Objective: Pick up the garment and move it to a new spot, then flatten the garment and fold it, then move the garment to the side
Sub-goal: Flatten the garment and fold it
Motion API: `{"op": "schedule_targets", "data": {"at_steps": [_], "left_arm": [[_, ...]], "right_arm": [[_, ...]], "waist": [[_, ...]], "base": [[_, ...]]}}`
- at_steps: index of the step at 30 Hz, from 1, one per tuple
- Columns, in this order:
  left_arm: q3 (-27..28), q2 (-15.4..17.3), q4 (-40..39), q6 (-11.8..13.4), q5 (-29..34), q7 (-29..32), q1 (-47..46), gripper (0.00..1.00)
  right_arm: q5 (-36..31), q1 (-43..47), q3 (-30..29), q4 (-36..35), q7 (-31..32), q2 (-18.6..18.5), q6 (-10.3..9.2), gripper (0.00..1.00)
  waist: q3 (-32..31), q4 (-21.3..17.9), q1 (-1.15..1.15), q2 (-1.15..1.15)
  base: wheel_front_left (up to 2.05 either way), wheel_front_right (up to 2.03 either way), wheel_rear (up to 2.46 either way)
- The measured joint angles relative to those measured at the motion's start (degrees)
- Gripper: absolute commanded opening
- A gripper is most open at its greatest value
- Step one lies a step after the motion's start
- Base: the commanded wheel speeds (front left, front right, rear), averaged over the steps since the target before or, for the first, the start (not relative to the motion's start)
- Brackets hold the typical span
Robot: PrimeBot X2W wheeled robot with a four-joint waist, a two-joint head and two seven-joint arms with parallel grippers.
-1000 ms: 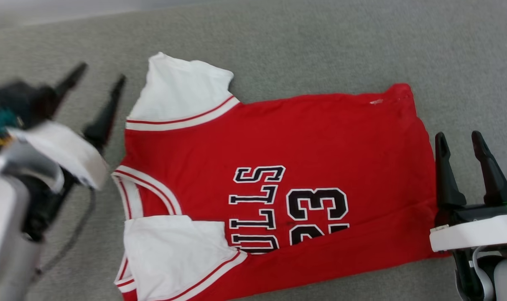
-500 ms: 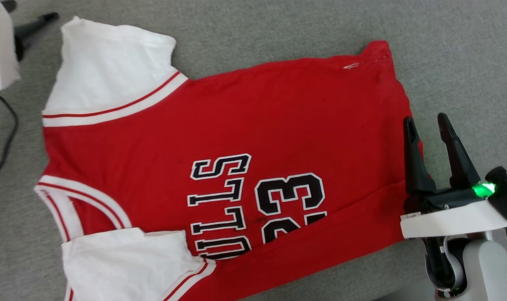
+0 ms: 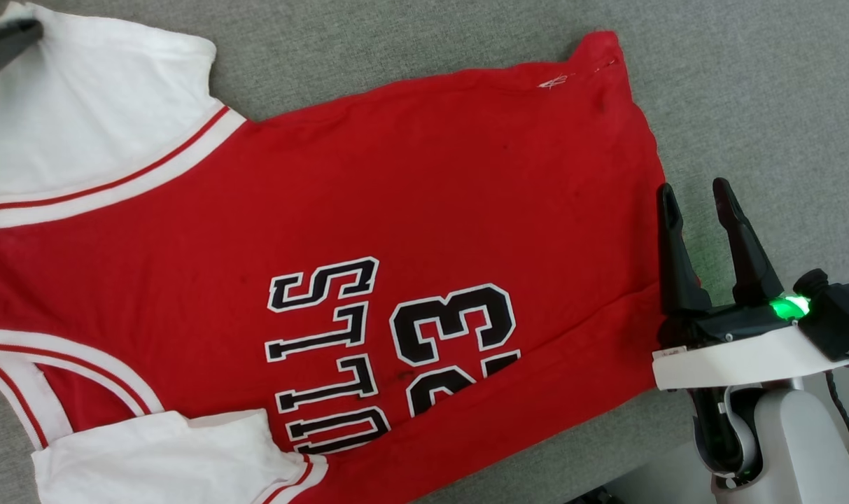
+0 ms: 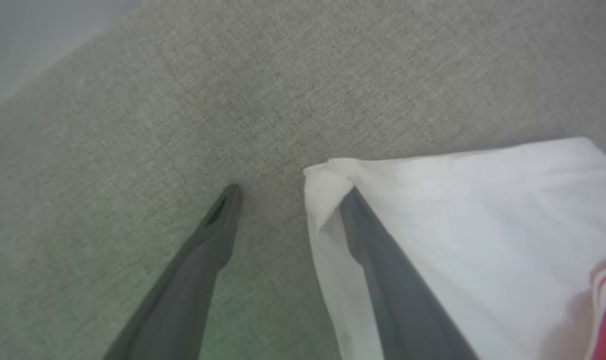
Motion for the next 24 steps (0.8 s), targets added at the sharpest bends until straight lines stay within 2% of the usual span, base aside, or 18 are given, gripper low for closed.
{"op": "schedule_targets", "data": {"at_steps": [1, 2, 5, 13, 16, 20, 24], "left_arm": [[-0.3, 0.1, 0.7, -0.1, 0.8, -0.2, -0.3, 0.33], [-0.9, 0.2, 1.0, -0.1, 1.1, -0.2, -0.5, 0.00], [-2.0, 0.2, 1.9, -0.1, 0.5, -0.9, -0.8, 0.00], [-5.5, -3.4, 3.1, 0.0, -0.5, -9.6, 1.3, 0.00], [-6.9, -4.0, 0.8, 0.0, -1.2, -13.5, 1.4, 0.00], [-9.1, -3.9, -3.2, 0.0, -2.7, -18.1, 2.7, 0.00], [-10.6, -2.8, -8.5, 0.0, -3.6, -21.3, 4.3, 0.00]], "right_arm": [[0.0, 0.0, 0.1, 0.1, -0.2, 0.0, 0.00, 1.00], [0.0, 0.0, 0.2, 0.2, -0.2, 0.0, 0.00, 1.00], [-0.1, -0.1, 0.3, 0.5, -0.4, 0.0, 0.00, 1.00], [-3.2, -0.2, -1.0, 0.1, 2.9, -1.1, 0.00, 1.00], [-4.7, -0.2, -0.7, -1.5, 6.9, -4.4, 0.00, 1.00], [-4.3, -0.3, 0.0, -4.7, 15.6, -10.5, 0.00, 1.00], [-1.1, -1.9, 1.9, -7.6, 28.7, -18.0, 0.02, 1.00]], "waist": [[0.1, -0.1, 0.00, 0.00], [0.2, -0.1, 0.00, 0.00], [-0.1, 0.2, 0.00, 0.00], [-3.8, 2.5, 0.00, 0.00], [-5.9, 3.9, 0.00, 0.00], [-8.3, 6.5, 0.00, 0.00], [-10.3, 9.4, 0.00, 0.00]], "base": [[0.00, 0.00, 0.00], [0.00, 0.00, 0.00], [0.00, 0.00, 0.00], [0.00, 0.00, 0.00], [0.00, 0.00, 0.00], [0.00, 0.00, 0.00], [0.00, 0.00, 0.00]]}}
